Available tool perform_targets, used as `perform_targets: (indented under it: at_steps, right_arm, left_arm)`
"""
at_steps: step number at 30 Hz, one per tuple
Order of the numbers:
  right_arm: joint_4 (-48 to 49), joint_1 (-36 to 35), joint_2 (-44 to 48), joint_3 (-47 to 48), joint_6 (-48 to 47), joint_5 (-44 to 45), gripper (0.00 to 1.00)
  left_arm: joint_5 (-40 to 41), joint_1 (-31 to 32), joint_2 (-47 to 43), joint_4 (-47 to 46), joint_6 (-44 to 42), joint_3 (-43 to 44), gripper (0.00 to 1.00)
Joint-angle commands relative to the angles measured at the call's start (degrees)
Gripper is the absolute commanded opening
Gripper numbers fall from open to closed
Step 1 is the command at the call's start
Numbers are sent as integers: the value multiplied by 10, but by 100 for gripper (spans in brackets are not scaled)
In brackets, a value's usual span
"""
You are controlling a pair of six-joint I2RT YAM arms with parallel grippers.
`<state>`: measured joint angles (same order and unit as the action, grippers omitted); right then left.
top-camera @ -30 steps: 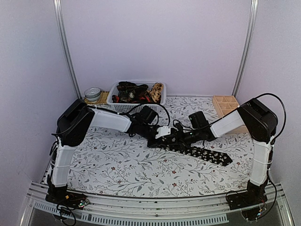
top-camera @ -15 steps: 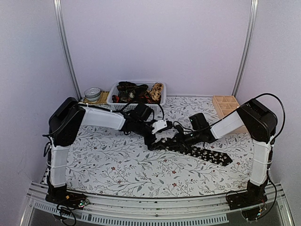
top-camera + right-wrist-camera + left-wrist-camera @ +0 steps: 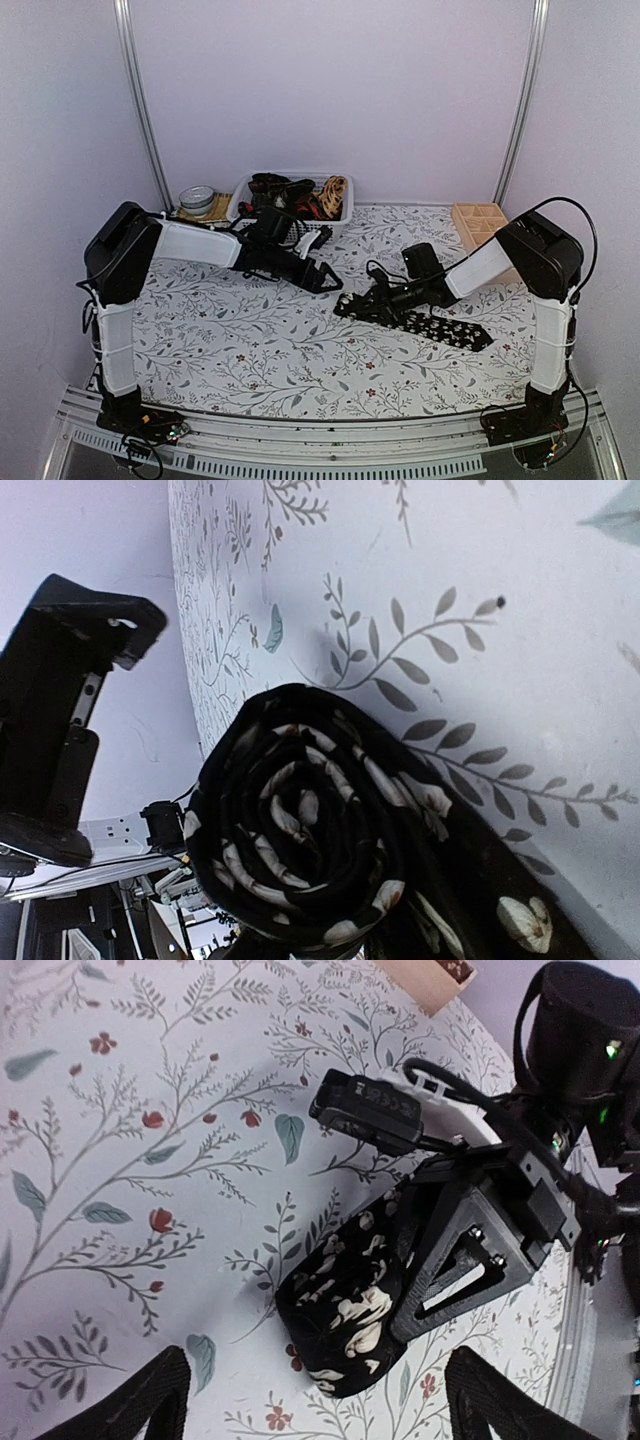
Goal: Roll the ties
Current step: Roll the tie at the center of the board.
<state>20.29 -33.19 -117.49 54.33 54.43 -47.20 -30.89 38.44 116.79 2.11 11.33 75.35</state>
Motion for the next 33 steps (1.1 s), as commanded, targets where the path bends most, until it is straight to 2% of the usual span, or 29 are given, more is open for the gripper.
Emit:
perform_targets:
  at_steps: [1,3,11,17,25,33]
  right_arm:
    - [32,0,-52,-17,47,-24,24]
    - [36,1,-55,-17,53,-26,24]
    - [27,5,-62,-14,47,-22,24]
    - [25,5,-64,-14,46,-18,24]
    - [21,5,-61,-16,42,-8,23]
    - [20,5,-61,-20,36,-3,23]
  left_arm:
    - [-63,1,52,-72,134,-11,85]
    - [-74,3,67,-88,154,-10,82]
    - [-82,15,86,-97,184,-13,80]
    - [-111,25,97,-116,222,-23,70]
    - [-80,35,88,-96,292,-38,62]
    - [-90,42,107,-160,361,-50,59]
